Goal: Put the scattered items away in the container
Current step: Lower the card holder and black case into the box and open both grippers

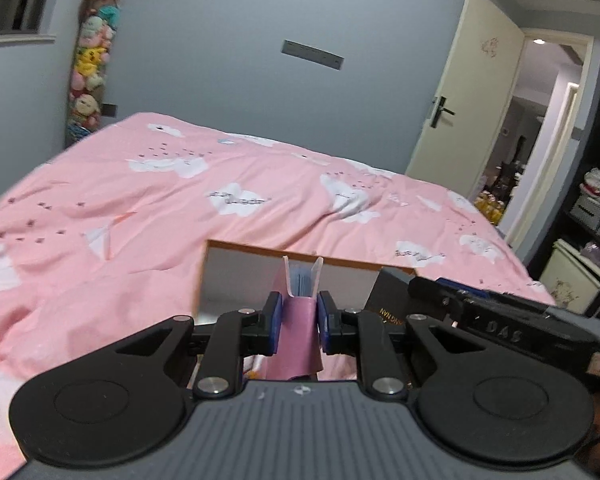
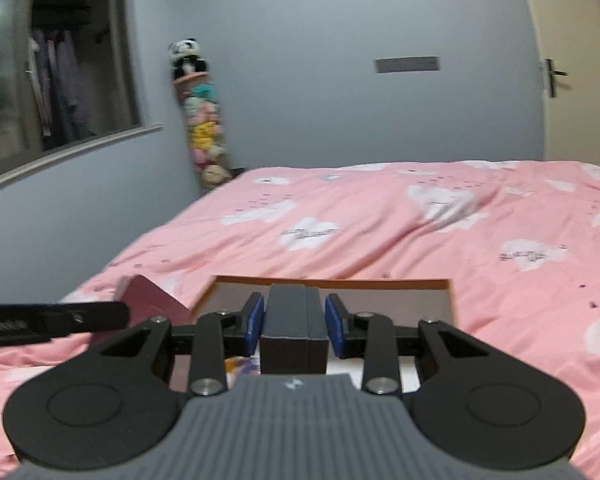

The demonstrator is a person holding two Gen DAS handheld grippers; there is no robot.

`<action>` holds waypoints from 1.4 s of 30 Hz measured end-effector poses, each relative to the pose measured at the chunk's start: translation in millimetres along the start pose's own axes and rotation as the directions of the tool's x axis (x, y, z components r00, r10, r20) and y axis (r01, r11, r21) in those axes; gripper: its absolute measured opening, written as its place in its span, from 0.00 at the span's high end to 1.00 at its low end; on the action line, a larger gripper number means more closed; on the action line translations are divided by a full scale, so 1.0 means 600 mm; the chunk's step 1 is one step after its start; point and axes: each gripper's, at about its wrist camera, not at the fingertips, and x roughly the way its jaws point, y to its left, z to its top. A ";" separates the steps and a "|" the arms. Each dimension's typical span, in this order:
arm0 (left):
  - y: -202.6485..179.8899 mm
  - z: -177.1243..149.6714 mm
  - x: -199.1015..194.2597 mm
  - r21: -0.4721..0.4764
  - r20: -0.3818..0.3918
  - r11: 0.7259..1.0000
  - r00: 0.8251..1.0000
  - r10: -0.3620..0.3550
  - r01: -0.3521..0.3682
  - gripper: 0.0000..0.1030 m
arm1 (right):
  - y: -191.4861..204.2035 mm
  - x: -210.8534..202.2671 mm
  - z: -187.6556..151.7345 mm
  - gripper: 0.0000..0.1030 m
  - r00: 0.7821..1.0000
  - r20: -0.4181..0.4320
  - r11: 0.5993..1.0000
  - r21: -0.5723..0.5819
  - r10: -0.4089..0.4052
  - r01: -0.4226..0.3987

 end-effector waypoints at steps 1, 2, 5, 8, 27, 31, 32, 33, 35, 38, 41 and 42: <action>-0.004 0.003 0.013 -0.003 -0.005 1.000 1.000 -0.020 0.020 0.80 | -0.010 0.009 0.001 0.65 1.000 -0.003 1.000 0.006 -0.018 0.018; -0.009 0.005 0.028 -0.007 -0.010 0.999 0.999 -0.043 0.043 0.80 | -0.021 0.019 0.001 0.65 0.999 -0.009 0.999 0.015 -0.035 0.035; -0.026 0.010 0.072 -0.005 -0.015 0.996 0.995 -0.094 0.094 0.80 | -0.049 0.052 0.000 0.65 0.997 -0.024 0.997 0.034 -0.075 0.076; -0.043 0.015 0.123 -0.010 -0.040 0.991 0.990 -0.132 0.132 0.80 | -0.072 0.075 -0.003 0.65 0.992 -0.041 0.993 0.024 -0.119 0.120; -0.062 -0.013 0.327 -0.179 -0.162 0.975 0.974 -0.159 0.129 0.80 | -0.141 0.162 -0.027 0.65 0.977 -0.105 0.983 0.009 -0.183 0.185; -0.059 -0.019 0.340 -0.215 -0.183 0.969 0.969 -0.165 0.124 0.79 | -0.134 0.167 -0.031 0.65 0.974 -0.125 0.982 -0.020 -0.189 0.188; -0.058 -0.021 0.342 -0.218 -0.191 0.968 0.968 -0.165 0.123 0.79 | -0.134 0.167 -0.032 0.65 0.974 -0.130 0.983 -0.025 -0.186 0.184; -0.058 -0.022 0.345 -0.225 -0.202 0.967 0.965 -0.168 0.121 0.79 | -0.133 0.166 -0.033 0.64 0.973 -0.131 0.982 -0.028 -0.188 0.186; -0.055 -0.024 0.351 -0.256 -0.234 0.961 0.958 -0.165 0.103 0.78 | -0.129 0.166 -0.034 0.64 0.970 -0.135 0.979 -0.051 -0.203 0.197; -0.050 -0.030 0.360 -0.301 -0.269 0.949 0.947 -0.174 0.089 0.77 | -0.119 0.166 -0.037 0.64 0.966 -0.136 0.974 -0.088 -0.219 0.208; -0.046 -0.032 0.364 -0.307 -0.274 0.948 0.946 -0.172 0.084 0.78 | -0.120 0.163 -0.039 0.64 0.967 -0.144 0.977 -0.082 -0.208 0.197; -0.045 -0.032 0.364 -0.310 -0.275 0.946 0.945 -0.180 0.090 0.78 | -0.121 0.162 -0.039 0.64 0.968 -0.145 0.977 -0.080 -0.206 0.196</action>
